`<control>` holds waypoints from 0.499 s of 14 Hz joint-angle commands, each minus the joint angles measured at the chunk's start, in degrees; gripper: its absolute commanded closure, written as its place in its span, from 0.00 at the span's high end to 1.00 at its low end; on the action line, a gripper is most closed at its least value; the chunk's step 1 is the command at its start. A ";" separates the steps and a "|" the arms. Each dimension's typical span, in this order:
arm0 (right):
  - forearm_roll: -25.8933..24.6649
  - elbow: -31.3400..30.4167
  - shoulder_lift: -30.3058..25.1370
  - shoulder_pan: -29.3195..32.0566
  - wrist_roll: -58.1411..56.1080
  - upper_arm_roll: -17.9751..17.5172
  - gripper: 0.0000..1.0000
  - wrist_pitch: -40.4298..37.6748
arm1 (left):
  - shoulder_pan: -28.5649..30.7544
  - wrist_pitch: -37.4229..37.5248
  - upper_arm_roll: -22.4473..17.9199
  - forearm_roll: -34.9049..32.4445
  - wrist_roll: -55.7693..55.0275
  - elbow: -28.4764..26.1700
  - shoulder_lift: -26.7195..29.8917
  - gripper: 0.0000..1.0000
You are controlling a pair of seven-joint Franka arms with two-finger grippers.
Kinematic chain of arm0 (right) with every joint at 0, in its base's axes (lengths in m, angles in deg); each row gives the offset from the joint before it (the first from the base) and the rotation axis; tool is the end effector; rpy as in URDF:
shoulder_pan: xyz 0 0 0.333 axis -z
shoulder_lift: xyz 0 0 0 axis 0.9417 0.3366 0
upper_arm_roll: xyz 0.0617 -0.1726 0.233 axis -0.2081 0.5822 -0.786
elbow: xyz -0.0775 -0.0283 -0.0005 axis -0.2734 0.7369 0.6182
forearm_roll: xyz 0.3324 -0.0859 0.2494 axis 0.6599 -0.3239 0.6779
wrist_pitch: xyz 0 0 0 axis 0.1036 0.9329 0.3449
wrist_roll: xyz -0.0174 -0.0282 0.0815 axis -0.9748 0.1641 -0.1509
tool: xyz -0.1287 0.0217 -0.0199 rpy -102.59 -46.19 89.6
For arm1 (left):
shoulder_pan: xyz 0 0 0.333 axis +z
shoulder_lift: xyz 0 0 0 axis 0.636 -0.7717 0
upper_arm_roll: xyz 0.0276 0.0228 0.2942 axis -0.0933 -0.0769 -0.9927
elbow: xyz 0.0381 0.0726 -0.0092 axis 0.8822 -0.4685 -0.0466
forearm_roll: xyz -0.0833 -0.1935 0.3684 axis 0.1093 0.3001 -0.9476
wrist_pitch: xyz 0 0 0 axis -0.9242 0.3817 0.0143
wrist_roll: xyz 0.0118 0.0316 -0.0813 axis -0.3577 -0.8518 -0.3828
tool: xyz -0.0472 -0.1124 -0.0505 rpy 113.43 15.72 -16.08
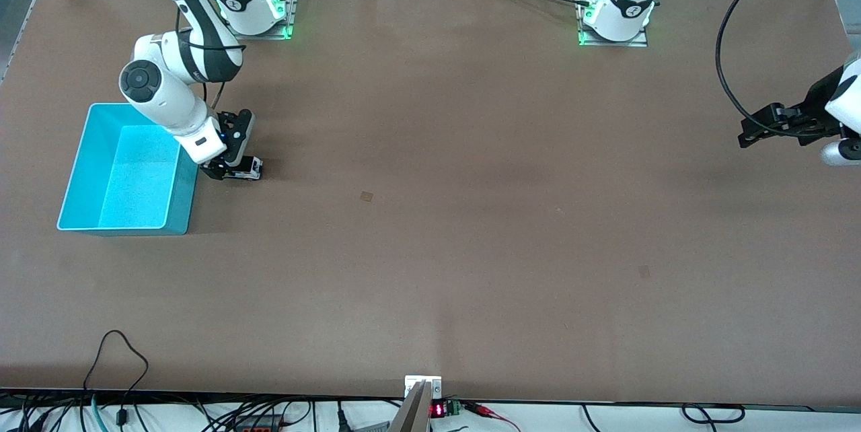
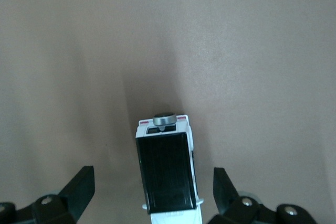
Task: Wind and store white jeep toy
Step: 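Close the right gripper on the white jeep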
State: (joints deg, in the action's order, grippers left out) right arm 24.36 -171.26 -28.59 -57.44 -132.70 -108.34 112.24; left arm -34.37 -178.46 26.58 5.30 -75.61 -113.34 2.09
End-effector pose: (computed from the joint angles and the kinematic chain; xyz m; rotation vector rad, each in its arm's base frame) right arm 0.4943 0.0596 0.1635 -2.4137 -1.9945 -0.0042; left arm 0.6131 0.0157 0.5461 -3.1370 -0.0819 0.0265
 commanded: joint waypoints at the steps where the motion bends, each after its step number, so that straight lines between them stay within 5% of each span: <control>1: -2.30 -0.36 0.95 1.17 -1.58 -0.82 1.00 1.77 | 0.41 -0.45 0.15 1.23 0.99 -1.24 1.34 1.00; 7: -2.84 -0.36 2.44 2.22 -1.76 -0.82 1.00 3.09 | 0.41 -0.71 0.24 1.32 0.99 -1.15 1.34 1.00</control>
State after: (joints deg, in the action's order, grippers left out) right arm 22.48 -171.26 -26.72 -57.03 -133.45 -108.34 113.96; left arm -34.37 -178.54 26.58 5.30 -75.61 -113.35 2.09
